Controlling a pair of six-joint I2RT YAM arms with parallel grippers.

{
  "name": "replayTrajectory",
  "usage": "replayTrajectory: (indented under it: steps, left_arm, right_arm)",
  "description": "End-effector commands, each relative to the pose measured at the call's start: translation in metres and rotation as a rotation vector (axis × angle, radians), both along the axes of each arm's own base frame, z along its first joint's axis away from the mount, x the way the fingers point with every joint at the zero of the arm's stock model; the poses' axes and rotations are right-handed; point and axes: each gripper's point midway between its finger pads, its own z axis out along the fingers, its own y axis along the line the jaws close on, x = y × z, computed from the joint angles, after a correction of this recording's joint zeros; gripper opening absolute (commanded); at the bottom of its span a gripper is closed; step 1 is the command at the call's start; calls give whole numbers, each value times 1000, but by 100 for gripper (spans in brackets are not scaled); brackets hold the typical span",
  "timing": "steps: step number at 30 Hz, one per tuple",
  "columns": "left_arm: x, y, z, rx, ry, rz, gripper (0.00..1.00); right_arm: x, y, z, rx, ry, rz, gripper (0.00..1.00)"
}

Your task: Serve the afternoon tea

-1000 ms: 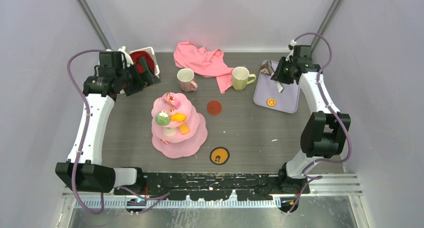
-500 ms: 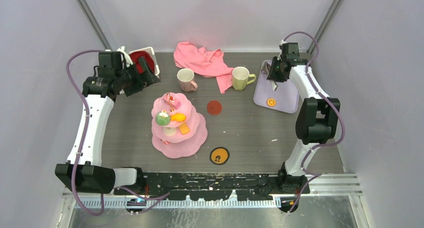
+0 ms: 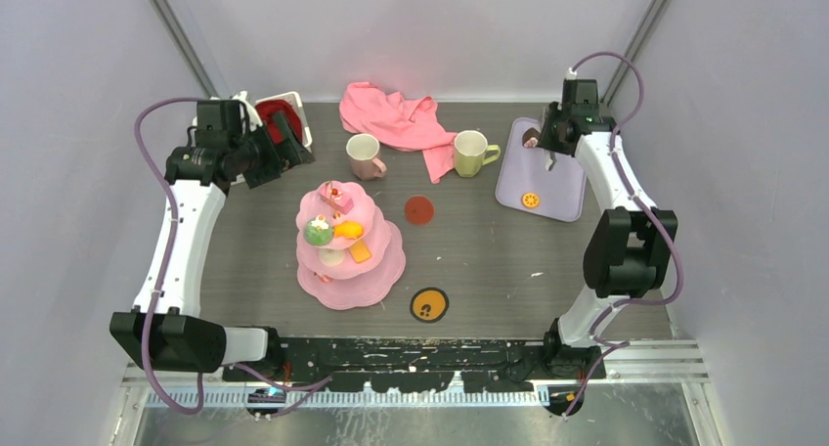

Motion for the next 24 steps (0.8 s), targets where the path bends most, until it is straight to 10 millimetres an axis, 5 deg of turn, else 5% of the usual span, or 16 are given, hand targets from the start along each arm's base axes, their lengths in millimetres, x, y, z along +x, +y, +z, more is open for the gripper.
replayTrajectory:
  steps: [1,12,24]
  left_arm:
    - [7,-2,19,-17,-65,-9,88]
    - [3,2,18,10,-67,-8,88]
    - [6,-2,9,-9,-55,-21,88]
  right_arm:
    - [25,-25,37,-31,-165,-73,1]
    - [59,-31,-11,26,-65,-59,1]
    - [1,-12,-35,109,67,-39,1]
